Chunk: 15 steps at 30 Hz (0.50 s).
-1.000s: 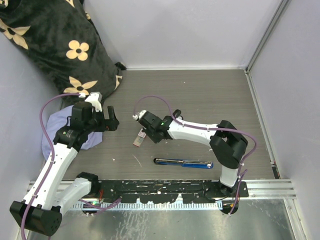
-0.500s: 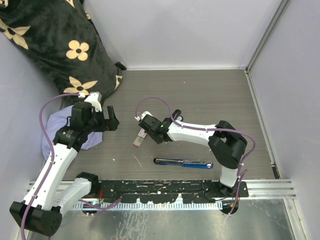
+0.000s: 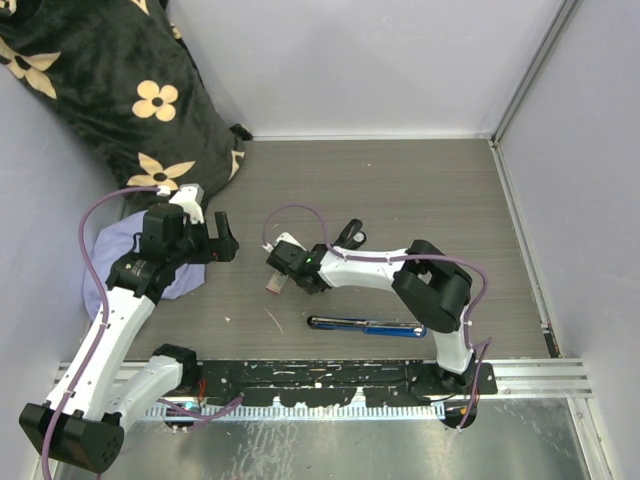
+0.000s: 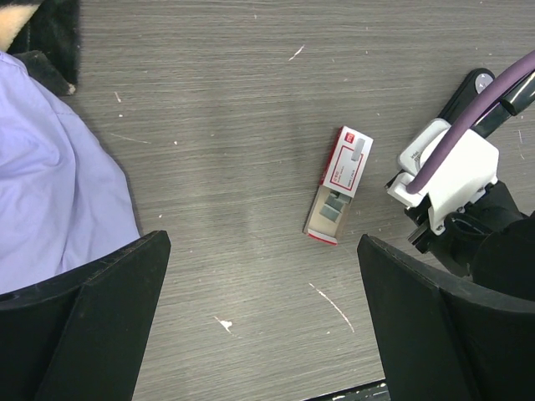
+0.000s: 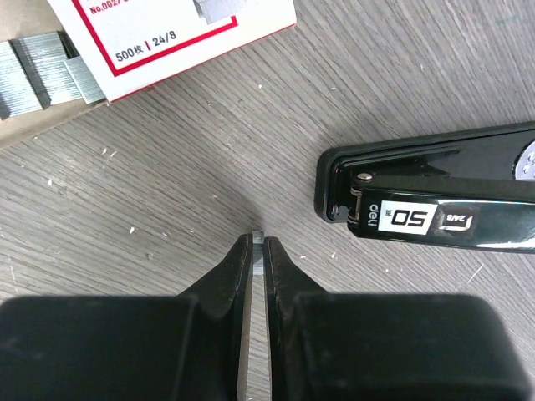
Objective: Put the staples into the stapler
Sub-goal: Place the staple at the center of the board.
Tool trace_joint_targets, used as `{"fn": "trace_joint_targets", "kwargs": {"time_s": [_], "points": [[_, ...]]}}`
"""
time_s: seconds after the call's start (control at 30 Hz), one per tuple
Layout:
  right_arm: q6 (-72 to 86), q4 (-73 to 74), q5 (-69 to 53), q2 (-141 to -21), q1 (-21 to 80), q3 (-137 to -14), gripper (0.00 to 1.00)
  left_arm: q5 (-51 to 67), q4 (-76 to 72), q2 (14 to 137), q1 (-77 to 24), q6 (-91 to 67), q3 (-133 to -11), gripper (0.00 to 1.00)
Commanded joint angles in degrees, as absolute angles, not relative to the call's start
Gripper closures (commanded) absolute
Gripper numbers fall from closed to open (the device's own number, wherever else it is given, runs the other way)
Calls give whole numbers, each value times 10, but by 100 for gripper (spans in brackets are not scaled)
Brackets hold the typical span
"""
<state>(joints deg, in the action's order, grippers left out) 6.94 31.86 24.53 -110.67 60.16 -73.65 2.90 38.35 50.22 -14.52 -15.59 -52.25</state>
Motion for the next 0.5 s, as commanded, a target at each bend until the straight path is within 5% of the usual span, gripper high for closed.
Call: {"fn": "trace_joint_targets", "kwargs": {"time_s": [0.0, 0.47], "points": [[91, 324, 266, -1116, 616, -763, 87, 39, 351, 489, -146, -154, -534, 2], [123, 335, 227, -1110, 641, -782, 57, 40, 350, 484, -147, -154, -532, 2]]}}
